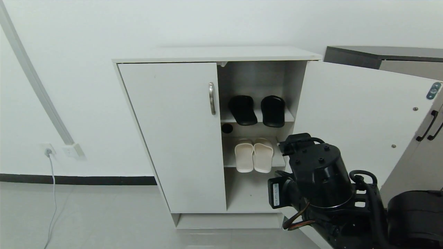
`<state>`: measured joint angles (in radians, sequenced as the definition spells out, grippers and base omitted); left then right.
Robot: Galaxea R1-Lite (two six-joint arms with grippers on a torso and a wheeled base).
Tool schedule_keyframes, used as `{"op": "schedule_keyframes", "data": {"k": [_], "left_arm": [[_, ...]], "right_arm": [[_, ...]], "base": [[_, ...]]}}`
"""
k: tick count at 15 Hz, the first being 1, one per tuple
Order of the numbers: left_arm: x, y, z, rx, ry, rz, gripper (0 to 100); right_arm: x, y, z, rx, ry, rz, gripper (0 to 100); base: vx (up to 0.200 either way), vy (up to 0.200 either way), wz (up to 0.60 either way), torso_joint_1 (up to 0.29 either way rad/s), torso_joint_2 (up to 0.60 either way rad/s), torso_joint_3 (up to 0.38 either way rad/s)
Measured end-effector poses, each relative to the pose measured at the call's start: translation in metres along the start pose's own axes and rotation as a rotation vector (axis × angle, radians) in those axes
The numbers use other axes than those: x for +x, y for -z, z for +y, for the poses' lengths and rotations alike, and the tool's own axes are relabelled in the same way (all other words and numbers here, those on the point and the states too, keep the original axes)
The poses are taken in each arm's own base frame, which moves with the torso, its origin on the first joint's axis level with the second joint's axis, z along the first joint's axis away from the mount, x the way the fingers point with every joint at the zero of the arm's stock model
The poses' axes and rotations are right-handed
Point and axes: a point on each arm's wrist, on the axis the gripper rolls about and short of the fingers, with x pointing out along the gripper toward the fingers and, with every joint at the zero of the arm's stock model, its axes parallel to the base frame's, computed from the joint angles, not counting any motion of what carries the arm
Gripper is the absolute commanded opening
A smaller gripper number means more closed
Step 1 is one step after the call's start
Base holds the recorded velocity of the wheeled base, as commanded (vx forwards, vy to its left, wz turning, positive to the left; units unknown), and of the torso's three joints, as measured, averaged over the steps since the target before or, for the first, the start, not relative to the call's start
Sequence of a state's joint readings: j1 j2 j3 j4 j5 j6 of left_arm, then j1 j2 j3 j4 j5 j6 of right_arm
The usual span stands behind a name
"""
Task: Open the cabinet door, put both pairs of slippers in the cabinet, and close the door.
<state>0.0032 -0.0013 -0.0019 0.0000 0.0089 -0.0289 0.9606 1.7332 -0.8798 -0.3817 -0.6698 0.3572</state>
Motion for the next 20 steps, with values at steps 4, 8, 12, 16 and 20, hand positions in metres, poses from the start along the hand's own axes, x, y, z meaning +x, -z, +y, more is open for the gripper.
{"op": "schedule_keyframes", "data": {"k": [4, 8, 12, 16, 20], "left_arm": [[0.0000, 0.0000, 0.0000, 0.000, 0.000, 0.000, 0], [0.0001, 0.0003, 0.0000, 0.002, 0.001, 0.001, 0], [0.0001, 0.0004, 0.0000, 0.002, 0.001, 0.002, 0], [0.0001, 0.0006, 0.0000, 0.002, 0.000, 0.003, 0], [0.0001, 0.0005, 0.0000, 0.002, 0.002, 0.002, 0]], "right_arm": [[0.0005, 0.0019, -0.0009, -0.004, 0.004, 0.005, 0], [0.0008, 0.0020, -0.0013, -0.003, 0.005, 0.006, 0], [0.0020, 0.0030, -0.0039, -0.004, 0.013, 0.011, 0], [0.0022, 0.0040, -0.0050, -0.005, 0.016, 0.014, 0], [0.0015, 0.0044, -0.0054, -0.005, 0.016, 0.014, 0]], "base": [[0.000, 0.000, 0.00, 0.000, 0.00, 0.000], [0.000, 0.000, 0.00, 0.000, 0.00, 0.000], [0.000, 0.000, 0.00, 0.000, 0.00, 0.000], [0.000, 0.000, 0.00, 0.004, -0.04, -0.047], [0.000, 0.000, 0.00, 0.028, -0.37, -0.329]]}}
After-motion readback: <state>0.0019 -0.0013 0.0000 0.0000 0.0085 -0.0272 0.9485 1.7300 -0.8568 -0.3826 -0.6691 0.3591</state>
